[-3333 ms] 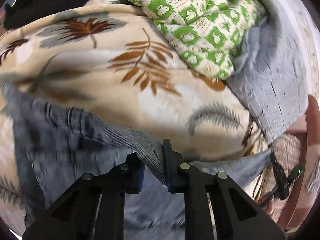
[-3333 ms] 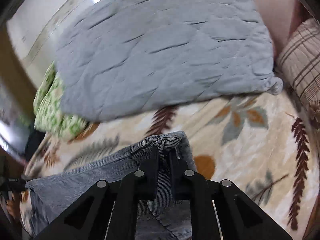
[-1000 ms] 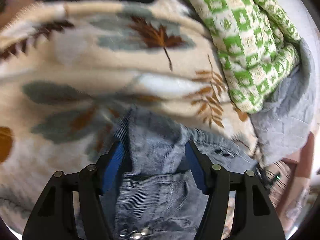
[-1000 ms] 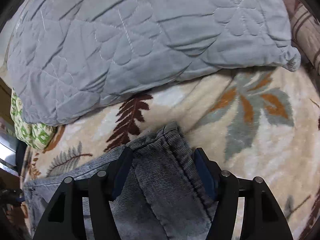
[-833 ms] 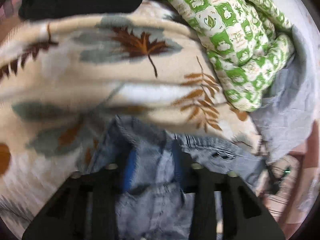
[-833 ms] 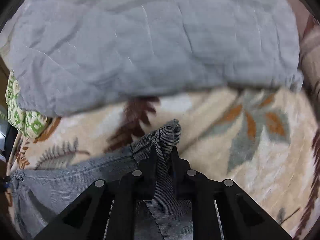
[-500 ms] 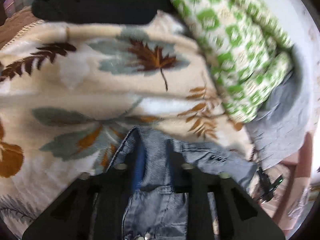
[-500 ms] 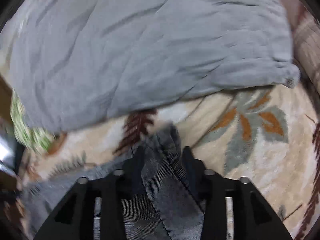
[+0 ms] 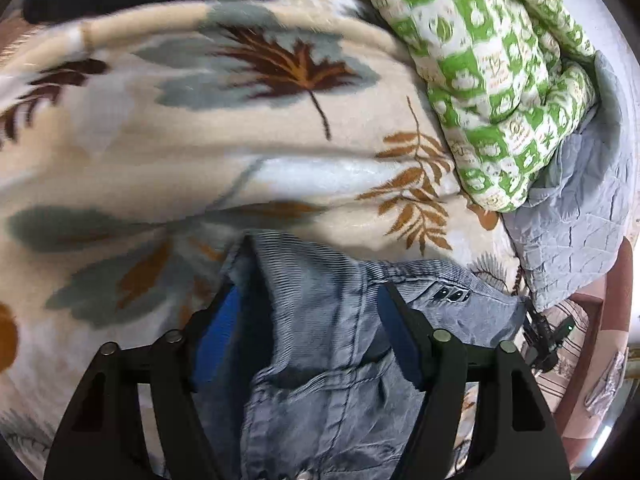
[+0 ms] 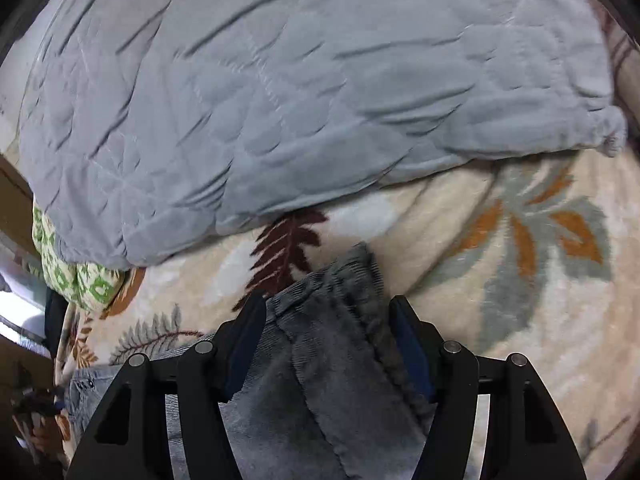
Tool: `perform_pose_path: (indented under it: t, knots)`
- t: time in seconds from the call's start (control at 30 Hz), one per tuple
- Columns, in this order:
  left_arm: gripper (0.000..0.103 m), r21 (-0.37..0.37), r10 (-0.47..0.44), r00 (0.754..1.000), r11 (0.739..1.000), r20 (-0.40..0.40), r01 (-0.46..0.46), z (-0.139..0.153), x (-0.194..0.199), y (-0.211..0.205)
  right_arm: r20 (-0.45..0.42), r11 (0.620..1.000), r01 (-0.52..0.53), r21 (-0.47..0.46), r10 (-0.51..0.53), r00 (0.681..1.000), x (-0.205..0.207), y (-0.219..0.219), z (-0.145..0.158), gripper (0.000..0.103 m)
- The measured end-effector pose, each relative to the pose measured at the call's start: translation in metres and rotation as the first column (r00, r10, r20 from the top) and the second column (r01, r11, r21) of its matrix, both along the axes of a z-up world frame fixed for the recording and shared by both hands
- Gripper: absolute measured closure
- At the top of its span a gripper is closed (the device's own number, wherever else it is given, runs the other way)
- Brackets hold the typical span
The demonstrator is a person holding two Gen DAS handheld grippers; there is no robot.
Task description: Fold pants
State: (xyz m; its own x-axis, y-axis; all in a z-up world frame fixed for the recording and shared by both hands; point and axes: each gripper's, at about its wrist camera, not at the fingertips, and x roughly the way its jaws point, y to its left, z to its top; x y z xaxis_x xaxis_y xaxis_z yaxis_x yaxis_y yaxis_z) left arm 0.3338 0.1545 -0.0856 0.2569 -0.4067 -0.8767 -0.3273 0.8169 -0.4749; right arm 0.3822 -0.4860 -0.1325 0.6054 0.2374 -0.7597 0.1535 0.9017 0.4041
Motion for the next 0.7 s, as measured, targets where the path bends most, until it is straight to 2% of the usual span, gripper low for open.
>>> perform_pose_path:
  t: [0.07, 0.13, 0.17, 0.2, 0.23, 0.27, 0.3, 0.37, 0.4, 0.57, 0.7]
  knots:
    - [0.019, -0.009, -0.030, 1.000, 1.000, 0.004, 0.030, -0.003, 0.003, -0.009, -0.003, 0.999, -0.037, -0.034, 0.037, 0.999, 0.002, 0.013, -0.003, 0.037]
    - [0.019, -0.012, -0.063, 0.997, 0.998, 0.036, 0.063, -0.001, 0.004, -0.017, -0.015, 0.990, -0.055, -0.129, 0.053, 0.998, 0.002, 0.025, -0.004, 0.042]
    - [0.021, -0.028, -0.075, 0.996, 0.997, 0.044, 0.077, -0.001, 0.005, -0.020, -0.015, 0.985, -0.059, -0.162, 0.058, 0.998, 0.002, 0.029, -0.002, 0.051]
    - [0.029, -0.043, -0.078, 0.996, 0.996, 0.047, 0.080, 0.000, 0.005, -0.022, -0.017, 0.982, -0.056, -0.178, 0.054, 0.998, 0.001, 0.030, -0.001, 0.066]
    - [0.037, -0.047, -0.081, 0.996, 0.995, 0.049, 0.083, 0.000, 0.004, -0.024, -0.022, 0.981, -0.051, -0.188, 0.048, 0.999, 0.001, 0.031, -0.001, 0.071]
    - [0.056, -0.032, -0.092, 0.995, 0.995, 0.048, 0.094, 0.000, 0.004, -0.026, -0.023, 0.980, -0.045, -0.195, 0.041, 0.999, -0.001, 0.032, 0.001, 0.080]
    - [0.066, 0.020, -0.111, 0.993, 0.994, 0.049, 0.110, 0.002, 0.002, -0.030, -0.020, 0.977, -0.037, -0.208, 0.034, 0.999, -0.004, 0.033, 0.003, 0.086]
    - [0.098, 0.102, -0.139, 0.988, 0.986, 0.066, 0.132, 0.006, -0.004, -0.036, -0.008, 0.974, -0.029, -0.226, 0.028, 1.000, -0.012, 0.034, 0.009, 0.088]
    - [0.100, 0.152, -0.144, 0.987, 0.980, 0.077, 0.131, 0.010, -0.009, -0.037, -0.002, 0.970, -0.023, -0.240, 0.023, 1.000, -0.016, 0.036, 0.013, 0.089]
    - [0.102, 0.293, -0.118, 0.980, 0.954, 0.161, 0.067, 0.033, -0.030, -0.039, 0.037, 0.965, 0.003, -0.262, 0.007, 0.999, -0.038, 0.040, 0.034, 0.092]
    - [0.102, 0.327, -0.103, 0.961, 0.945, 0.256, 0.014, 0.063, -0.056, -0.036, 0.077, 0.967, 0.032, -0.252, -0.013, 0.997, -0.064, 0.037, 0.059, 0.092]
